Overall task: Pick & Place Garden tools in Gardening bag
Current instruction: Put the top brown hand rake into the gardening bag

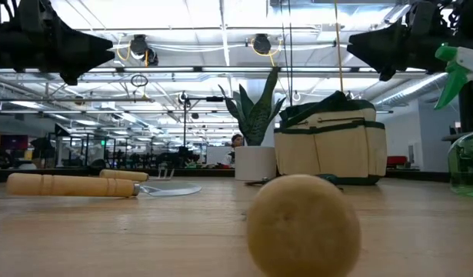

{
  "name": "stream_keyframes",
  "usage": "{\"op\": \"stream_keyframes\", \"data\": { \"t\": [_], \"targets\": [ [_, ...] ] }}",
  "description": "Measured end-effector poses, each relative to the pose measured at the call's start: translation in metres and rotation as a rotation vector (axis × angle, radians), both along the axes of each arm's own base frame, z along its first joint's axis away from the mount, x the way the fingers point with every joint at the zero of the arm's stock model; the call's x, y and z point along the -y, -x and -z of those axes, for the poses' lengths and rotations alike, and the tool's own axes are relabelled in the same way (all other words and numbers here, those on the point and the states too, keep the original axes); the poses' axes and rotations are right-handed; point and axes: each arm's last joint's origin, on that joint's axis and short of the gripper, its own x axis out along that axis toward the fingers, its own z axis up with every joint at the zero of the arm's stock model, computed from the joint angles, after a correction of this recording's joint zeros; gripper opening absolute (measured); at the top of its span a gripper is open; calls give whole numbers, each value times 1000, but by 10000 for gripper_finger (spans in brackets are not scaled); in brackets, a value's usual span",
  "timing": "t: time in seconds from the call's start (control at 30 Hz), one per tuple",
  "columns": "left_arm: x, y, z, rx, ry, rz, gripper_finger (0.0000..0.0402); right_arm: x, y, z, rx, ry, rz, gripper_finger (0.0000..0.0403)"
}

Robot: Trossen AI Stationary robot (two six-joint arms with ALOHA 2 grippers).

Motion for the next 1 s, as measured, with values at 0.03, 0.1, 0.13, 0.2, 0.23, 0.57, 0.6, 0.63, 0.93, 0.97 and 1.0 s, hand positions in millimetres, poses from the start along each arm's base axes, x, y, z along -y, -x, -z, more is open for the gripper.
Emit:
{"op": "stream_keyframes", "data": {
  "t": [0.03,0.1,0.13,0.2,0.23,0.57,0.6,0.63,0.93,0.97,1.0],
  "targets": [
    [0,0,-1,6,3,-8,182,0,-1,0,0,0,0,144],
    [-1,-2,-1,-6,5,-29,185,0,-2,0,5,-7,-3,141],
    [-2,-3,-2,-15,16,-43,185,1,-2,0,12,-13,-5,140],
    [-3,-5,-5,-25,48,-66,186,1,-3,-1,31,-19,-9,140],
    [-3,-7,-7,-32,68,-68,186,1,-3,-2,41,-17,-9,140],
    [-6,-42,-24,-373,230,-137,186,2,-9,0,14,-22,-9,139],
    [-7,-46,-27,-407,233,-151,186,2,-10,1,6,-24,-8,139],
    [-8,-52,-29,-439,242,-165,186,3,-11,2,-2,-26,-8,139],
    [-20,-89,-31,-650,353,-276,186,3,-14,5,-31,-32,-8,139],
    [-21,-91,-27,-681,358,-291,186,3,-15,5,-30,-32,-8,139],
    [-23,-93,-24,-707,364,-306,186,3,-15,5,-31,-33,-8,139]
  ]
}}
